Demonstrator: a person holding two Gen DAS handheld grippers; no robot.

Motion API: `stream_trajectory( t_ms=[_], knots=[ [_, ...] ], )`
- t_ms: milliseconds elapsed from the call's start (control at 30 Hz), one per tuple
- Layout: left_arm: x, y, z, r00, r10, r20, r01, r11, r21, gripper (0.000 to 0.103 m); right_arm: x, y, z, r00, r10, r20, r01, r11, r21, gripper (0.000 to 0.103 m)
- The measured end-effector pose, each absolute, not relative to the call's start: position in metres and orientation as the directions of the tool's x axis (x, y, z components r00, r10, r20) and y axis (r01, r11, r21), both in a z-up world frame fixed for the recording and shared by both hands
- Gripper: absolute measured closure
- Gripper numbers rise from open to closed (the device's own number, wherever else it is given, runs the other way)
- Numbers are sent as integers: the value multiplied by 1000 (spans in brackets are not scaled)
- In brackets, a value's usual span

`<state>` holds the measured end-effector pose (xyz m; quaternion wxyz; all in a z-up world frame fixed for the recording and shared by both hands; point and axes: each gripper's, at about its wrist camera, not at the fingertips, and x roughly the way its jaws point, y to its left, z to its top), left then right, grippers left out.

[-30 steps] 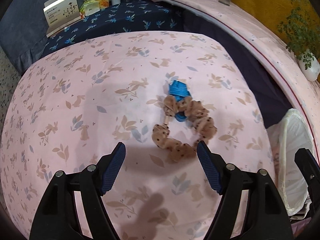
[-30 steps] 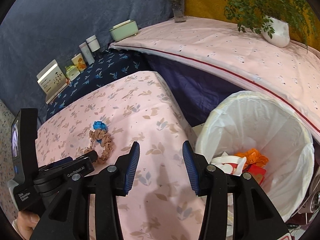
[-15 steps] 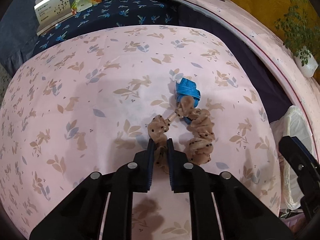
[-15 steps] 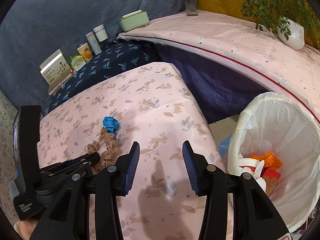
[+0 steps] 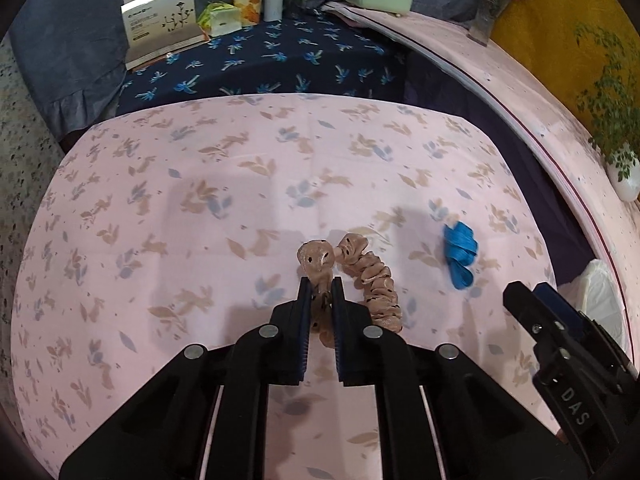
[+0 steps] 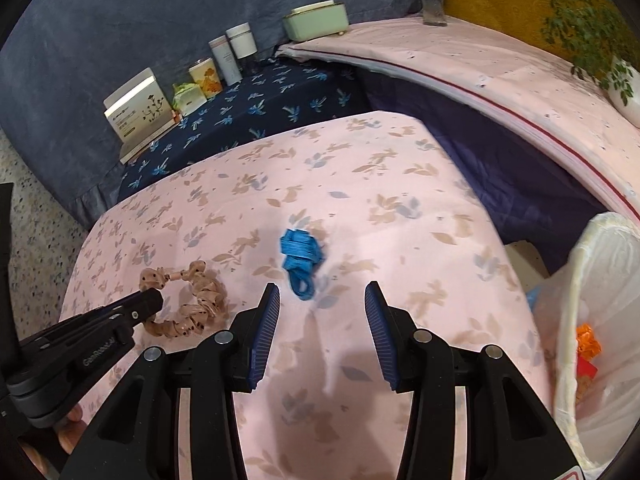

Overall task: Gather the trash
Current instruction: 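Grasp the brown scrunchie with the left tool while the right tool grasps the blue tie, then carry the scrunchie and blue tie over the wastebasket and open both tools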

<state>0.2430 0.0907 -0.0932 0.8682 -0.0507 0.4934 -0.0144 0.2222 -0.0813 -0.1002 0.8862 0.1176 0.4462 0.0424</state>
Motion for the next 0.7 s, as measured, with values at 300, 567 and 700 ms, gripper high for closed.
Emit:
stream_trajectory(
  t_ms=[300,567,700],
  knots=[
    [261,103,-103,502,-66,-863,-38,994,-98,93,254,-59,-122,557,182,-810,17,973,230,59],
    [267,100,-111,491,-78,-868,-28,994,-105,93,264,-57,-139,539,160,-827,33,977,211,75],
    [264,94,-112,489,-85,-868,-17,994,-107,93,261,-62,-138,534,164,-830,33,976,215,89]
  ],
)
